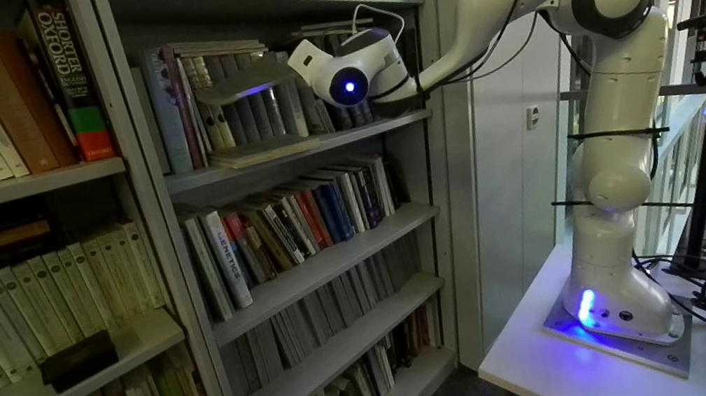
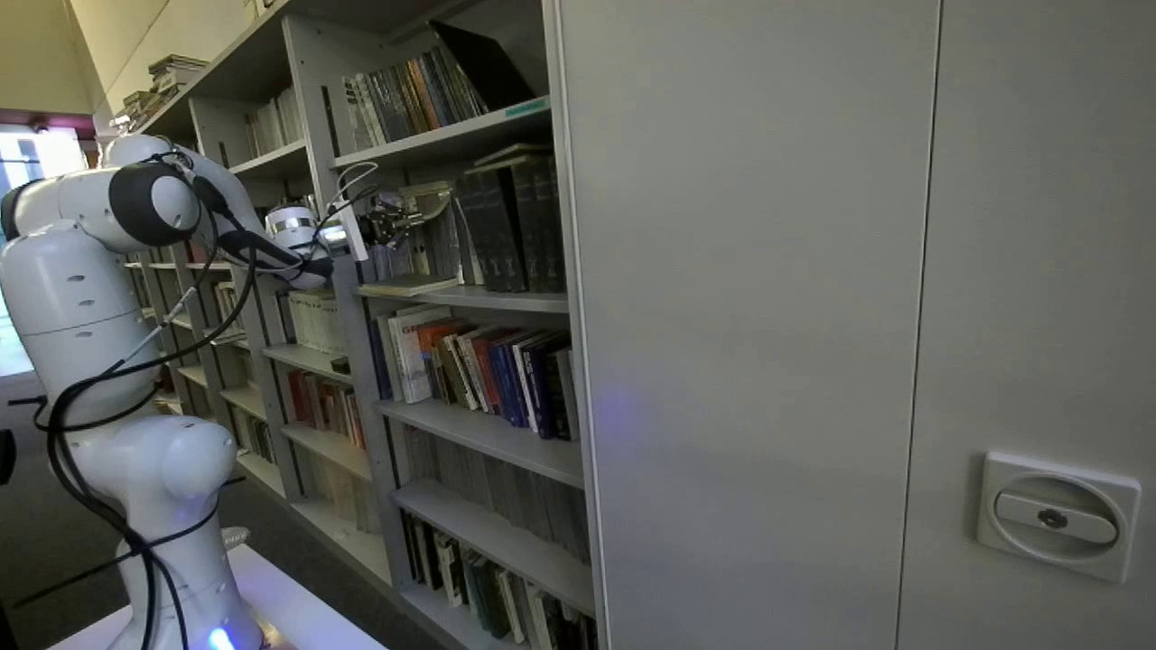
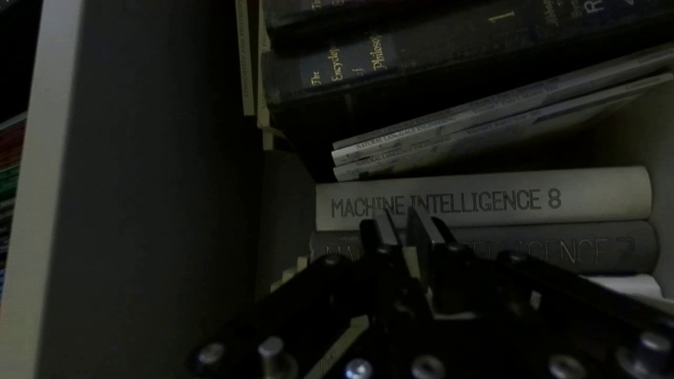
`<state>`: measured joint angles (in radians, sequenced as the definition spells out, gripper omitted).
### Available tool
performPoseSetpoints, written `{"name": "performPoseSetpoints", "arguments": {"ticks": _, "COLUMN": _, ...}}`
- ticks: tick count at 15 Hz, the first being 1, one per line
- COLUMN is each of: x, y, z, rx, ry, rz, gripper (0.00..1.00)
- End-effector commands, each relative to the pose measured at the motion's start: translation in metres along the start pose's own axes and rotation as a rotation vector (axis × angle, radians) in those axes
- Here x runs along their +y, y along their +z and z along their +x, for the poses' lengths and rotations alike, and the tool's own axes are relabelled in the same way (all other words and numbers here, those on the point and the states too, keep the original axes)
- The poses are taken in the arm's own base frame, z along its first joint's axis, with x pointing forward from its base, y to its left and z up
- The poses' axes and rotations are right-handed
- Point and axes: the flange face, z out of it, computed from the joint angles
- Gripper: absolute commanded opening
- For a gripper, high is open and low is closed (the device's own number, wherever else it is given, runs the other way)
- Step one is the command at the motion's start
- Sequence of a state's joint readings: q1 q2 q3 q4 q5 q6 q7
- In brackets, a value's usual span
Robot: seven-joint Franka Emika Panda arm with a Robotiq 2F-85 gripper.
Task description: Remove a book from the top of the upright books and put it on top of the books stacked on the book shelf
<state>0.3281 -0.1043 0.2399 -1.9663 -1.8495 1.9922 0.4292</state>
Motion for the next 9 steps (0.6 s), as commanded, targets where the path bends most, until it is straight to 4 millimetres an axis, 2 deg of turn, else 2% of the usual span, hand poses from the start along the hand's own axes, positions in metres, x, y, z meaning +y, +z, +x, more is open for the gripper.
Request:
{"name": "performPoseSetpoints", "arguments": {"ticks": 1, "x": 0.003, "y": -0.008, "z": -0.004, "rx": 0.021, "ry": 0.026, "rz": 0.027, "gripper": 0.03}}
{"name": "performPoseSetpoints", "arguments": {"ticks": 9, "x": -0.035, "y": -0.018, "z": 0.010, "rx": 0.028, "ry": -0.018, "rz": 0.108, "gripper": 0.03}}
